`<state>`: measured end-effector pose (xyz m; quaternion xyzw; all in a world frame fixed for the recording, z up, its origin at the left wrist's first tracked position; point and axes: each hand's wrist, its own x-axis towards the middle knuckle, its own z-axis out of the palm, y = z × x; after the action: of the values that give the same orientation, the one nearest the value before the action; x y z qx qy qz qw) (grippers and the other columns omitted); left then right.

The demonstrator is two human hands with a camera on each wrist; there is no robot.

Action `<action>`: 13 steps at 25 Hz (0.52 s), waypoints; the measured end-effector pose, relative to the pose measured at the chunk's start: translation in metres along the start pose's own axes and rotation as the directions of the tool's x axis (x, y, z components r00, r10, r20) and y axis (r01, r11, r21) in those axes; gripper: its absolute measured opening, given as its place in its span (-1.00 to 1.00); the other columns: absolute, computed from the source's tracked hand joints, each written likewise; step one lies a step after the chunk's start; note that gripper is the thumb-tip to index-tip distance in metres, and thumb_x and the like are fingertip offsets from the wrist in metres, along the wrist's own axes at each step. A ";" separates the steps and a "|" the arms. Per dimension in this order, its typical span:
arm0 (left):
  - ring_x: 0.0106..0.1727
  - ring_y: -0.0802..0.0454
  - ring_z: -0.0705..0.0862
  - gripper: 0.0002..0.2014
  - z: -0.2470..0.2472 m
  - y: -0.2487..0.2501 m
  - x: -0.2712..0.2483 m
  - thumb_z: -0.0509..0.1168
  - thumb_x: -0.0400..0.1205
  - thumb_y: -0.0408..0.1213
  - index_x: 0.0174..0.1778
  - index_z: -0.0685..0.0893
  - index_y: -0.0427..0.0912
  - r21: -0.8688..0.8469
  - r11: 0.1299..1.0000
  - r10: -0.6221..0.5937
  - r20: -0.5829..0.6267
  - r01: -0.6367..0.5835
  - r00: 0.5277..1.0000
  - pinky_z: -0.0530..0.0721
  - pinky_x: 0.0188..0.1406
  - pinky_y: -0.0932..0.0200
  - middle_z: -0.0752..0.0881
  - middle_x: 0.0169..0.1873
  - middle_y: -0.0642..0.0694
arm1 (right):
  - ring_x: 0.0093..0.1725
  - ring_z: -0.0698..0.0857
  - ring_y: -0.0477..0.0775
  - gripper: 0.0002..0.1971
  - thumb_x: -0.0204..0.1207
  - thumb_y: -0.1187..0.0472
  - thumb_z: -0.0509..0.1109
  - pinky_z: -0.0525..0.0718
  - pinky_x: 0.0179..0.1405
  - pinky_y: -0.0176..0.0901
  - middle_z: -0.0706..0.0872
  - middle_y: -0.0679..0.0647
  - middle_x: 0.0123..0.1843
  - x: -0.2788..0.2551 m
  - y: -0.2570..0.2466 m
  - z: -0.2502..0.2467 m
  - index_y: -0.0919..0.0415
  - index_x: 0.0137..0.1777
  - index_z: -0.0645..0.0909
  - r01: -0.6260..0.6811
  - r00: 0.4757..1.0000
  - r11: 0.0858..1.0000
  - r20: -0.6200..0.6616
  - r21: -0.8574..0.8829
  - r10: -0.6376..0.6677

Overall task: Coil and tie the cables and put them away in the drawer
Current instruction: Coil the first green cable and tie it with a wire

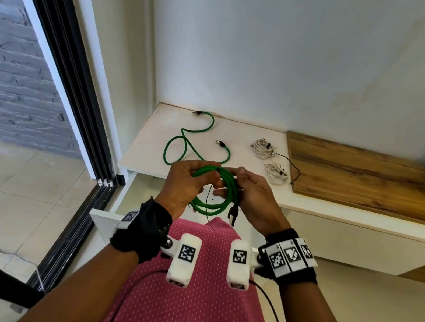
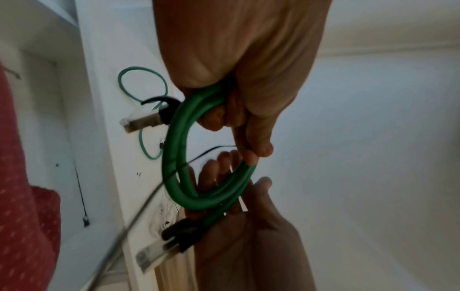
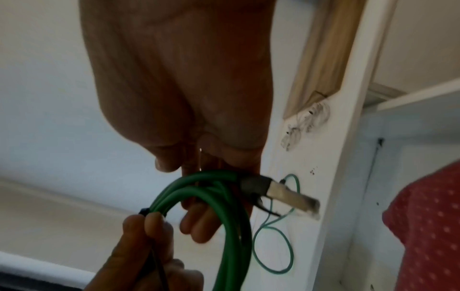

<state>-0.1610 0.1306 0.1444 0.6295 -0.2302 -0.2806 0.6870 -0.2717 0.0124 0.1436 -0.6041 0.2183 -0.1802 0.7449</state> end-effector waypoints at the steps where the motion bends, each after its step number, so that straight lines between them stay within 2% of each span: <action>1: -0.32 0.20 0.68 -0.81 0.002 0.000 0.005 0.47 0.51 -0.40 0.04 0.78 -0.20 0.039 0.999 0.032 0.005 -0.032 0.999 0.52 -0.46 0.38 0.80 -0.28 -0.11 | -0.25 0.71 0.20 -0.64 0.75 0.12 0.10 0.72 -0.05 0.06 0.74 0.27 -0.19 0.006 0.001 0.002 0.36 0.11 0.66 -0.061 0.998 0.997 -0.006 0.047 0.061; 3: -0.35 0.25 0.67 -0.78 0.002 0.000 0.015 0.44 0.54 -0.44 0.10 0.74 -0.28 0.078 0.992 0.098 0.020 -0.099 0.995 0.52 -0.42 0.43 0.78 -0.28 -0.17 | -0.46 0.61 0.12 -0.62 0.74 0.10 0.13 0.66 -0.23 0.04 0.69 0.23 -0.36 0.018 -0.002 0.002 0.39 0.00 0.65 -0.140 0.989 0.985 -0.028 0.102 0.144; 6: -0.23 0.24 0.75 -0.82 0.002 -0.001 0.031 0.41 0.55 -0.45 0.07 0.75 -0.29 0.176 0.959 0.220 0.037 -0.223 0.975 0.64 -0.17 0.41 0.80 -0.19 -0.12 | -0.56 0.52 0.05 -0.64 0.73 0.11 0.13 0.56 -0.41 -0.09 0.73 0.24 -0.35 0.031 -0.008 0.002 0.39 0.02 0.62 -0.223 0.973 0.941 0.002 0.256 0.230; 9: -0.04 0.17 0.72 -0.81 0.006 -0.006 0.043 0.36 0.55 -0.50 0.03 0.77 -0.22 0.325 0.886 0.334 0.045 -0.331 0.941 0.62 0.06 0.37 0.78 -0.05 -0.12 | -0.49 0.67 0.08 -0.62 0.72 0.10 0.10 0.59 -0.45 -0.17 0.79 0.30 -0.23 0.038 -0.013 -0.002 0.37 -0.01 0.66 -0.328 0.944 0.875 0.080 0.355 0.321; 11: 0.04 0.17 0.64 -0.78 0.008 -0.009 0.049 0.35 0.53 -0.52 0.03 0.78 -0.22 0.400 0.821 0.415 0.069 -0.407 0.907 0.57 0.11 0.41 0.69 0.01 -0.12 | -0.36 0.78 0.15 -0.59 0.72 0.06 0.10 0.62 -0.46 -0.22 0.80 0.31 -0.22 0.043 -0.012 -0.005 0.37 0.00 0.67 -0.378 0.925 0.848 0.111 0.372 0.363; 13: 0.06 0.24 0.58 -0.78 0.010 -0.010 0.050 0.38 0.51 -0.52 0.02 0.80 -0.24 0.416 0.792 0.447 0.105 -0.447 0.888 0.53 0.10 0.49 0.60 0.01 -0.08 | -0.37 0.76 0.14 -0.66 0.69 0.09 0.18 0.61 -0.53 -0.27 0.78 0.27 -0.27 0.047 -0.008 -0.006 0.36 -0.03 0.65 -0.396 0.911 0.809 0.075 0.433 0.406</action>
<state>-0.1315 0.0886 0.1335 0.6925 -0.4285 -0.0529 0.5779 -0.2355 -0.0197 0.1455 -0.3588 0.3021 -0.0698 0.8804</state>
